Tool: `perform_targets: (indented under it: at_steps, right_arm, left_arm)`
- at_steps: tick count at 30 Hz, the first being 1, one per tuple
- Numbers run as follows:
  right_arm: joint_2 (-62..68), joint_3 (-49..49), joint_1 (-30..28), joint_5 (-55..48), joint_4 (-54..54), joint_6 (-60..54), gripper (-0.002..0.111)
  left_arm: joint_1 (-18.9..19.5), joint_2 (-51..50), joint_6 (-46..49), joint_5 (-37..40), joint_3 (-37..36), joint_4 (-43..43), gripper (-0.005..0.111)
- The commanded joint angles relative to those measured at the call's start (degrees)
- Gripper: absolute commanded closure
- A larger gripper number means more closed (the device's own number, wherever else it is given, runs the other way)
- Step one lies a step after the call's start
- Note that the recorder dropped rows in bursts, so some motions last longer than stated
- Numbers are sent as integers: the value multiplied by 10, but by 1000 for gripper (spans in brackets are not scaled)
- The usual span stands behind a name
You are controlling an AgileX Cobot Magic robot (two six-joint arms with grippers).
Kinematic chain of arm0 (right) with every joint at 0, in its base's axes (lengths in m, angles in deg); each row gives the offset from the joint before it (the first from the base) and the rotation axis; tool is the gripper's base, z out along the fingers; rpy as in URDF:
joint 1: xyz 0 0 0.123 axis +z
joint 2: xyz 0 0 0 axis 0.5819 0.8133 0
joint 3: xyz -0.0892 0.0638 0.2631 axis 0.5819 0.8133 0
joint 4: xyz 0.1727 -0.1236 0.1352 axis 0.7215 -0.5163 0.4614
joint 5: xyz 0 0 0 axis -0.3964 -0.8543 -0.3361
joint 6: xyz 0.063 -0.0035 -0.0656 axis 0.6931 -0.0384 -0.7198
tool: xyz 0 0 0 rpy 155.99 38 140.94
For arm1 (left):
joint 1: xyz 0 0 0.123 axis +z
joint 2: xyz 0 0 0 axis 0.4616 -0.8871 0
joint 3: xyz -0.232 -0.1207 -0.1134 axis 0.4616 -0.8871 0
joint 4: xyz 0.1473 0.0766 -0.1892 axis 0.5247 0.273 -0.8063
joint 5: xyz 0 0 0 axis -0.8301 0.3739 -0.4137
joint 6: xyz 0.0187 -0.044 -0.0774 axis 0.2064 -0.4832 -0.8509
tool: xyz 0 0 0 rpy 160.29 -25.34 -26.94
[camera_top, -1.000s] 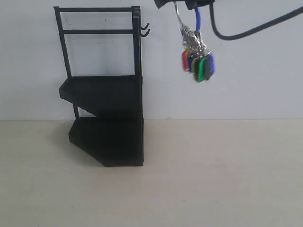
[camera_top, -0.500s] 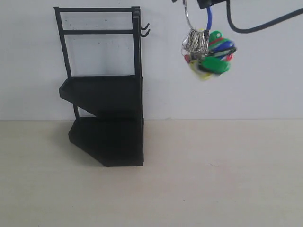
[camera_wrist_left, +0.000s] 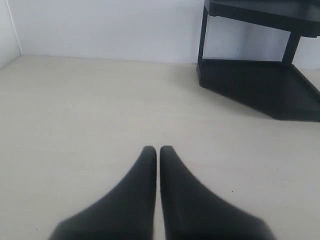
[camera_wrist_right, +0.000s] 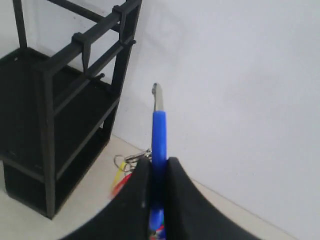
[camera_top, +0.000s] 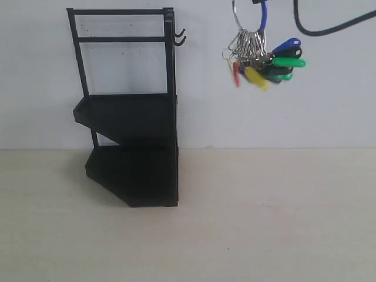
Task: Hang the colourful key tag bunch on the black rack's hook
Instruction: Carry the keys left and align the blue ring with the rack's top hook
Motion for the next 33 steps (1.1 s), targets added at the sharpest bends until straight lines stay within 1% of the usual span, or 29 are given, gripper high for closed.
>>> perform_targets:
  at_steps: [1,2,4,5,8,9,11,12,15,20,24,30,33]
  right_arm:
    - [14,-3,-23,41,11,59,108]
    - [17,-3,-24,33,40,73,108]
    - [24,-3,-17,14,106,-80,108]
    - [28,-3,-14,16,113,-105,108]
    - [41,-3,-18,68,113,4,108]
    - [47,-3,-17,72,122,0,108]
    - [58,-3,-3,70,134,-67,108]
    - [63,-3,-1,70,134,-67,108]
    - [77,-3,0,103,134,-34,108]
    - [88,-3,-1,153,131,-33,108]
    - [91,-3,-1,140,93,-29,109]
    - [108,-3,-1,139,11,47,109]
    - [120,-3,-1,147,2,52,109]
  left_arm:
    - [2,-2,0,-4,1,-4,102]
    - [2,-2,0,-4,1,-4,102]
    - [2,-2,0,-4,1,-4,102]
    - [2,-2,0,-4,1,-4,102]
    - [2,-2,0,-4,1,-4,102]
    - [2,-2,0,-4,1,-4,102]
    - [2,-2,0,-4,1,-4,102]
    - [2,-2,0,-4,1,-4,102]
    - [2,-2,0,-4,1,-4,102]
    - [2,-2,0,-4,1,-4,102]
    - [2,-2,0,-4,1,-4,102]
    - [2,-2,0,-4,1,-4,102]
    - [2,-2,0,-4,1,-4,102]
